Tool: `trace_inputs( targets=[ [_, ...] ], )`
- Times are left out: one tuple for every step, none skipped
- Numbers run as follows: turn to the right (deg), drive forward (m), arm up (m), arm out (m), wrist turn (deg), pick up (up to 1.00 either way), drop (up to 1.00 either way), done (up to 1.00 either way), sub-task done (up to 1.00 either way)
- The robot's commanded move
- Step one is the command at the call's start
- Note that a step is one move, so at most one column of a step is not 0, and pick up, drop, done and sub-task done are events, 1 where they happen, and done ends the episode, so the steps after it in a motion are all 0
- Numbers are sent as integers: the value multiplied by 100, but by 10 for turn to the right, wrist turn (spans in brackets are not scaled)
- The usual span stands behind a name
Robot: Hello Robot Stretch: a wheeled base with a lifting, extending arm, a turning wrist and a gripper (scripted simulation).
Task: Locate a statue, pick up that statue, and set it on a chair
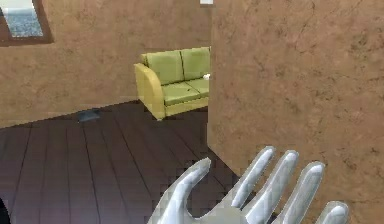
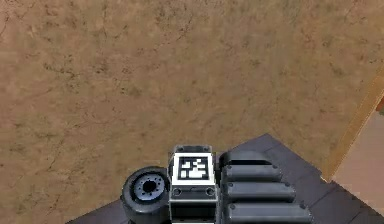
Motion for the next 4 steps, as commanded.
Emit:
trace_inputs(
  targets=[
    [90, 0, 0, 0, 0, 0, 0, 0, 0],
    [0, 40, 0, 0, 0, 0, 0, 0, 0],
    [-270, 0, 0, 0, 0, 0, 0, 0, 0],
    [0, 10, 0, 0, 0, 0, 0, 0, 0]
  ],
)
